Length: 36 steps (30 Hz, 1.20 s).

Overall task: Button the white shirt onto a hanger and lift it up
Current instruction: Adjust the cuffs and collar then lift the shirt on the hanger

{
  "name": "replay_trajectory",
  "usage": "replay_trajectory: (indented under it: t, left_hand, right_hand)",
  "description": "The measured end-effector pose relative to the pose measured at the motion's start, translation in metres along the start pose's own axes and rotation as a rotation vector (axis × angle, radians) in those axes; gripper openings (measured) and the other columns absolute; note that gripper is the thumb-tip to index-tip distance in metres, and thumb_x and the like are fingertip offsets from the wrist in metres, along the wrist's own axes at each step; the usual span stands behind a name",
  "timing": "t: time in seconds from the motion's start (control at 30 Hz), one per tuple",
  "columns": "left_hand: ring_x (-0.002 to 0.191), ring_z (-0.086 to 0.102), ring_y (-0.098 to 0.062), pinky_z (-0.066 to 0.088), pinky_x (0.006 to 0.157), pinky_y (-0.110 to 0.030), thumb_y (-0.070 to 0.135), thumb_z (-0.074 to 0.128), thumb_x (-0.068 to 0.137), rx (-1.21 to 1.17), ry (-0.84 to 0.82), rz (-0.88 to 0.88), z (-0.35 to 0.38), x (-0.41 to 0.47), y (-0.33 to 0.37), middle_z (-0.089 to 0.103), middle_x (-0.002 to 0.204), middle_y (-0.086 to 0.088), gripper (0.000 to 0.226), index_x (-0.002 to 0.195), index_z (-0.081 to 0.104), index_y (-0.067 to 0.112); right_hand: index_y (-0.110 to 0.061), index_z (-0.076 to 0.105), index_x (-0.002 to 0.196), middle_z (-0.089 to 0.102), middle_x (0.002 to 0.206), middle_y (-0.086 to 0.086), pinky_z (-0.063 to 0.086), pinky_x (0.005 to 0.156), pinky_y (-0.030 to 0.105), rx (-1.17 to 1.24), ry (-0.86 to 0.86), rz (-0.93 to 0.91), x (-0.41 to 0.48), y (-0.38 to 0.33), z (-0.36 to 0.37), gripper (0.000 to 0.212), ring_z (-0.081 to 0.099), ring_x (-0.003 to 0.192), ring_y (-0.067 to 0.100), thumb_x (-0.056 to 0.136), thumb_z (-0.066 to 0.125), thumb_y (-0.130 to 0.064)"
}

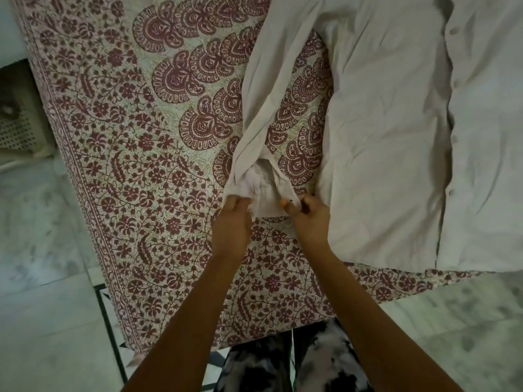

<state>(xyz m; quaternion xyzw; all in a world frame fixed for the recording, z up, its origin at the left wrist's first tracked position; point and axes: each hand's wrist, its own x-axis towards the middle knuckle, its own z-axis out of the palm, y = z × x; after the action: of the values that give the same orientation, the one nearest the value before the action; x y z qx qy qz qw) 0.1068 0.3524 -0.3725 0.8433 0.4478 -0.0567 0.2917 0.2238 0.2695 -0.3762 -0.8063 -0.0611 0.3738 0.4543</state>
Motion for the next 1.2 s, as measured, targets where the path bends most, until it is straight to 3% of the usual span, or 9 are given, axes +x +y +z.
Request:
replay_trajectory:
  t: [0.13, 0.3, 0.43, 0.6, 0.73, 0.9, 1.0, 1.13, 1.2]
  left_hand:
    - [0.063, 0.059, -0.031, 0.044, 0.054, -0.032, 0.006, 0.054, 0.087, 0.067, -0.041, 0.026, -0.004, 0.005, -0.002, 0.058, 0.088, -0.013, 0.008, 0.087, 0.062, 0.004]
    - [0.065, 0.063, -0.023, 0.051, 0.061, -0.030, 0.012, 0.062, 0.084, -0.221, 0.044, -0.106, -0.018, 0.015, 0.010, 0.067, 0.076, -0.009, 0.007, 0.081, 0.065, 0.006]
    - [0.062, 0.059, -0.013, 0.050, 0.061, -0.025, 0.014, 0.065, 0.084, -0.333, 0.140, -0.084, -0.030, 0.017, 0.033, 0.068, 0.074, -0.002, 0.007, 0.083, 0.066, 0.008]
    - [0.063, 0.065, -0.014, 0.056, 0.061, -0.035, 0.019, 0.063, 0.084, -0.310, 0.148, 0.007, -0.029, 0.017, 0.045, 0.070, 0.073, -0.002, 0.009, 0.082, 0.066, 0.011]
    - [0.067, 0.066, -0.016, 0.056, 0.063, -0.039, 0.014, 0.062, 0.085, -0.346, 0.126, 0.050, -0.030, 0.014, 0.049, 0.071, 0.076, -0.004, 0.007, 0.084, 0.067, 0.008]
    - [0.068, 0.065, -0.016, 0.056, 0.064, -0.040, 0.011, 0.058, 0.086, -0.370, 0.096, 0.077, -0.032, 0.014, 0.049, 0.070, 0.077, -0.005, 0.009, 0.085, 0.066, 0.007]
    - [0.068, 0.064, -0.018, 0.054, 0.064, -0.041, 0.010, 0.056, 0.086, -0.354, 0.094, 0.078, -0.034, 0.016, 0.049, 0.069, 0.076, -0.005, 0.009, 0.085, 0.065, 0.007]
    - [0.066, 0.063, -0.014, 0.054, 0.065, -0.034, 0.006, 0.058, 0.085, -0.367, 0.099, 0.066, -0.035, 0.020, 0.050, 0.069, 0.075, -0.004, 0.009, 0.083, 0.066, 0.008]
    - [0.068, 0.063, -0.009, 0.053, 0.067, -0.023, 0.004, 0.060, 0.084, -0.426, 0.079, 0.022, -0.035, 0.022, 0.051, 0.069, 0.077, -0.002, 0.010, 0.085, 0.068, 0.008]
  right_hand:
    - [0.000, 0.058, 0.065, 0.045, 0.055, 0.002, 0.033, 0.054, 0.023, 0.028, -0.089, -0.021, -0.002, 0.003, 0.005, 0.023, 0.039, 0.055, 0.012, 0.085, 0.062, -0.009]
    - [-0.008, 0.060, 0.073, 0.062, 0.071, 0.006, 0.046, 0.064, 0.027, 0.101, -0.060, 0.062, -0.006, 0.002, 0.010, 0.011, 0.055, 0.065, 0.012, 0.082, 0.066, -0.010]
    - [-0.015, 0.062, 0.076, 0.065, 0.073, 0.004, 0.048, 0.066, 0.024, 0.214, -0.048, 0.066, -0.010, -0.009, 0.012, 0.011, 0.058, 0.067, 0.013, 0.080, 0.068, -0.006]
    - [-0.011, 0.069, 0.085, 0.066, 0.074, -0.001, 0.048, 0.065, 0.020, 0.322, -0.034, 0.050, -0.012, -0.025, 0.007, 0.006, 0.058, 0.066, 0.005, 0.084, 0.064, -0.007]
    - [-0.014, 0.069, 0.091, 0.068, 0.081, -0.002, 0.053, 0.078, 0.035, 0.308, -0.059, 0.038, -0.011, -0.028, 0.001, 0.013, 0.063, 0.079, 0.015, 0.085, 0.061, -0.005]
    - [-0.016, 0.068, 0.097, 0.067, 0.083, -0.008, 0.055, 0.080, 0.037, 0.235, -0.065, -0.039, -0.011, -0.027, -0.002, 0.018, 0.064, 0.081, 0.012, 0.085, 0.061, -0.005]
    - [-0.012, 0.069, 0.098, 0.069, 0.084, 0.000, 0.054, 0.078, 0.037, 0.208, -0.112, -0.095, -0.011, -0.028, -0.005, 0.018, 0.064, 0.081, 0.016, 0.086, 0.059, -0.003]
    - [-0.006, 0.071, 0.089, 0.070, 0.069, -0.003, 0.054, 0.066, 0.024, 0.306, -0.213, -0.058, -0.007, -0.031, -0.015, 0.027, 0.063, 0.068, 0.011, 0.089, 0.046, 0.004]
    - [-0.004, 0.070, 0.088, 0.070, 0.074, 0.003, 0.057, 0.073, 0.032, 0.315, -0.246, -0.059, -0.004, -0.031, -0.018, 0.023, 0.065, 0.073, 0.019, 0.088, 0.049, 0.005]
